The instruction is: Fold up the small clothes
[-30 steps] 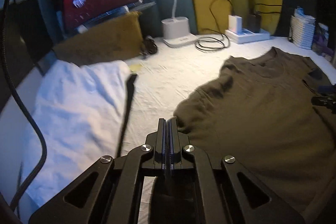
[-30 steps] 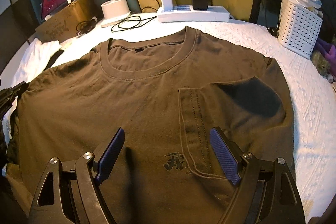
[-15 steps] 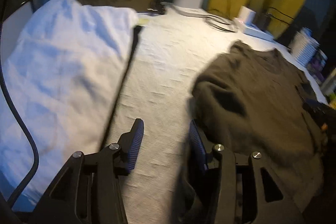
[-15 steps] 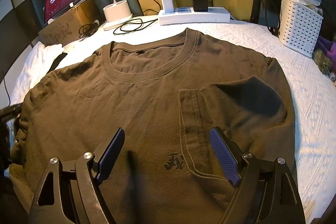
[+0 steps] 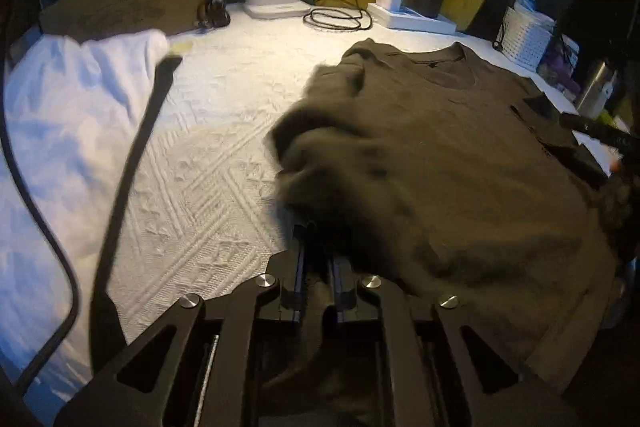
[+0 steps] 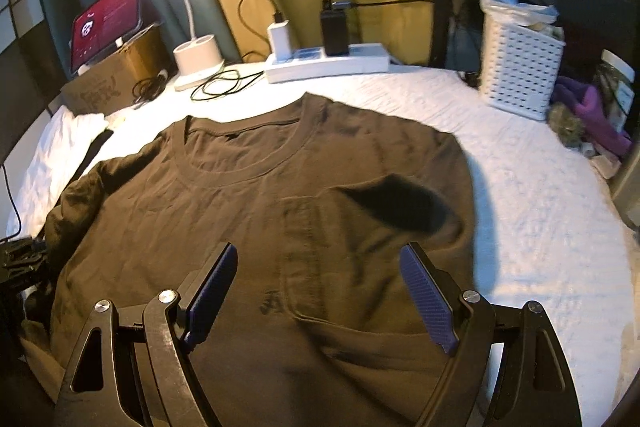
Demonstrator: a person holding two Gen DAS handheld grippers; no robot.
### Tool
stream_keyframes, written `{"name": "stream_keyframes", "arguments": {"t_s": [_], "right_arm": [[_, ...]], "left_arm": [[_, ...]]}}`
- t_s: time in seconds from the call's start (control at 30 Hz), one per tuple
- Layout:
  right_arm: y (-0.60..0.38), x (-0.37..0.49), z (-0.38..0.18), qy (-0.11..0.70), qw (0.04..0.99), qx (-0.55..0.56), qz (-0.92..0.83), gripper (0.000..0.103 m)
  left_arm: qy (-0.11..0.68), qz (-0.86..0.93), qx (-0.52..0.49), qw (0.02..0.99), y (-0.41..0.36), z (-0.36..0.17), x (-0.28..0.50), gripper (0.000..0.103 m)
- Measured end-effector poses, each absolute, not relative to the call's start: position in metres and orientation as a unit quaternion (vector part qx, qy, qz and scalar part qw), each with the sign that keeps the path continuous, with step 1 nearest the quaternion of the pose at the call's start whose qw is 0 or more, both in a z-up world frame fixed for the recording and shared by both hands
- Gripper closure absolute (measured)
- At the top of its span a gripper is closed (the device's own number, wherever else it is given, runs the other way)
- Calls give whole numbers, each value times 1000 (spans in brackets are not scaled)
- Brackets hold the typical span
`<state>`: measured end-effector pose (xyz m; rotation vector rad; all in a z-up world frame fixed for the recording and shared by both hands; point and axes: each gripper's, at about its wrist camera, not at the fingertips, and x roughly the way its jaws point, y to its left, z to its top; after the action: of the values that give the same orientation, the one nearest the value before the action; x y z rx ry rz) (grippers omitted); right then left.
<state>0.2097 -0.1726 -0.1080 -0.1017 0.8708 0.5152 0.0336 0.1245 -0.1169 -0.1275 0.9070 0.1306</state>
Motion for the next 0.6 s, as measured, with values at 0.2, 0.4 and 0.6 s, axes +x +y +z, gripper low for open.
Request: {"name": "stream_keyframes", "arguments": {"t_s": [0.2,0.4,0.6], "right_arm": [[-182,207,-100,408,879,-45,243,18],[-187,204,-95,399,883,-39,245,18],[-196,199,-88,389,887,-30,247,18]], "left_arm": [[355,177,-46,917,148,-75,19,97],[319,206,-33,925,150,-52,12,97],[304,155,-22,940,121,-34,21,97]]}}
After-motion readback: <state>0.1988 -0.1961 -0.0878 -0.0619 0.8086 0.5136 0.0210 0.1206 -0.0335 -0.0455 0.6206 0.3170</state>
